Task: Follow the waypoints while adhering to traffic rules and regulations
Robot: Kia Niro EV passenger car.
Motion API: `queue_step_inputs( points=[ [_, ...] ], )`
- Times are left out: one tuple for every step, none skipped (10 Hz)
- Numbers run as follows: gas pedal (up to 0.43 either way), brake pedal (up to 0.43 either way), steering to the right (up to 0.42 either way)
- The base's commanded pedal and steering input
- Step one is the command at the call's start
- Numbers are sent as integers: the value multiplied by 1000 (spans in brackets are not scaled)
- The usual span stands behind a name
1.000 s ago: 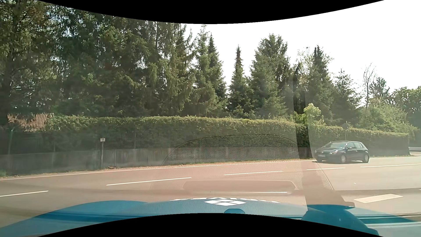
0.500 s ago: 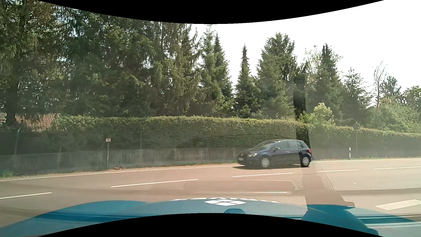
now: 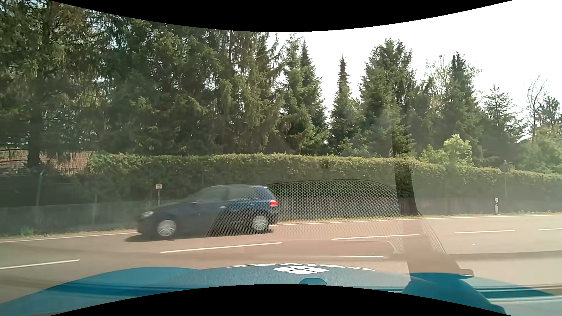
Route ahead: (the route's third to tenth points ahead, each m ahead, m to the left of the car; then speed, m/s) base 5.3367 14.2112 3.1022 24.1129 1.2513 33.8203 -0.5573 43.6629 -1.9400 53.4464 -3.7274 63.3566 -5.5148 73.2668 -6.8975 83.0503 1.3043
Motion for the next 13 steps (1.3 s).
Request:
queue_step_inputs(
  points=[
    [331,0,-571],
    [331,0,-576],
    [331,0,-576],
    [331,0,-578],
    [331,0,-586],
    [331,0,-594],
    [331,0,-596],
    [331,0,-595],
    [331,0,-595],
    [339,0,-592],
    [339,0,-587],
    [339,0,-579],
    [339,0,-575]
  ],
)
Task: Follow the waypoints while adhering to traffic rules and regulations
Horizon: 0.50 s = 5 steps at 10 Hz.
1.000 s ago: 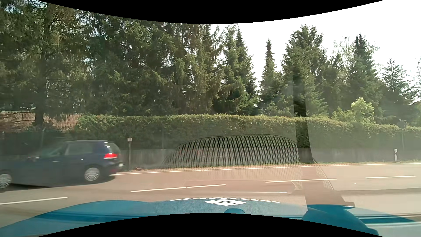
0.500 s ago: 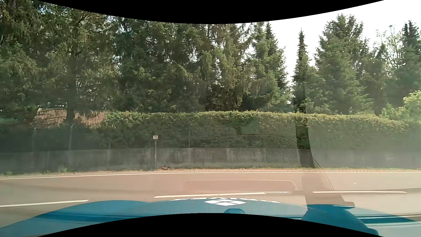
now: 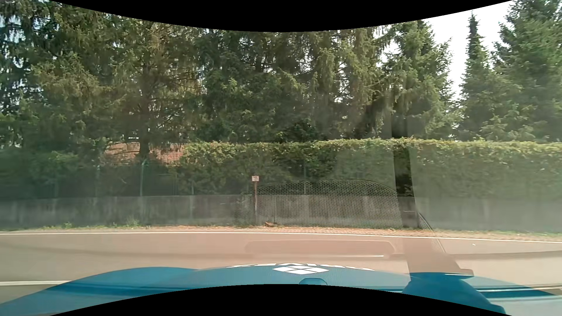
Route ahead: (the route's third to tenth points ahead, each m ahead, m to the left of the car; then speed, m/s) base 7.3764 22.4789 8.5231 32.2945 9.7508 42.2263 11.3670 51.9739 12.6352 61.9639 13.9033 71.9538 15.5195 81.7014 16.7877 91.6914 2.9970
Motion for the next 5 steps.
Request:
queue_step_inputs(
  points=[
    [339,0,-575],
    [339,0,-575],
    [339,0,-575],
    [331,0,-575],
    [331,0,-575]
  ],
)
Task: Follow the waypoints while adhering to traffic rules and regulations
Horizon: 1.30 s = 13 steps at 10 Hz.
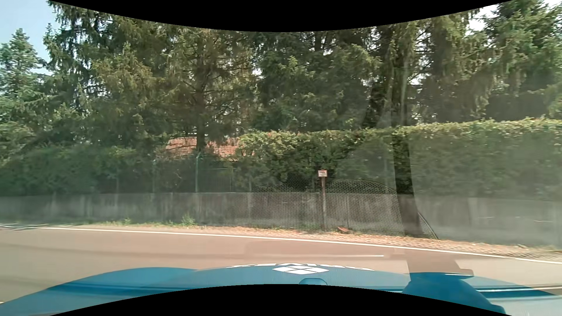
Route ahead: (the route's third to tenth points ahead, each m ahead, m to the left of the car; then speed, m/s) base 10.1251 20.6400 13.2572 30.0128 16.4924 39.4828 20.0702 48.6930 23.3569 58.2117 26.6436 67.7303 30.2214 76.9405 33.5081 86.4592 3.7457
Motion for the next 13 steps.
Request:
queue_step_inputs(
  points=[
    [319,0,-575],
    [299,0,-575],
    [299,0,-575],
    [299,0,-575],
    [299,0,-575],
    [287,0,-576],
    [287,0,-575],
    [287,0,-575],
    [287,0,-574],
    [287,0,-570],
    [287,0,-557],
    [287,0,-532],
    [287,0,-507]
  ],
)
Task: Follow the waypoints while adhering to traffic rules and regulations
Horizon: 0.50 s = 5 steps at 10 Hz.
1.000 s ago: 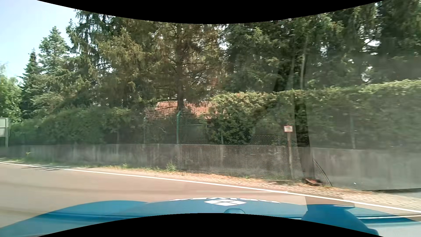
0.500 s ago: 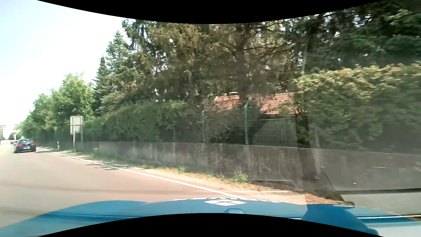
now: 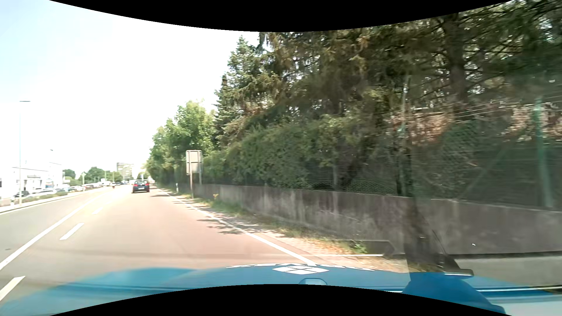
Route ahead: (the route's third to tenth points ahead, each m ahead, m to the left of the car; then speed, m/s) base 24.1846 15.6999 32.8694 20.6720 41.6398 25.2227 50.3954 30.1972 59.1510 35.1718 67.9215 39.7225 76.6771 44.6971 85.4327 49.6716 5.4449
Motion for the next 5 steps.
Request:
queue_step_inputs(
  points=[
    [287,0,-476],
    [287,0,-436],
    [287,0,-400],
    [287,0,-347],
    [287,0,-291]
  ],
)
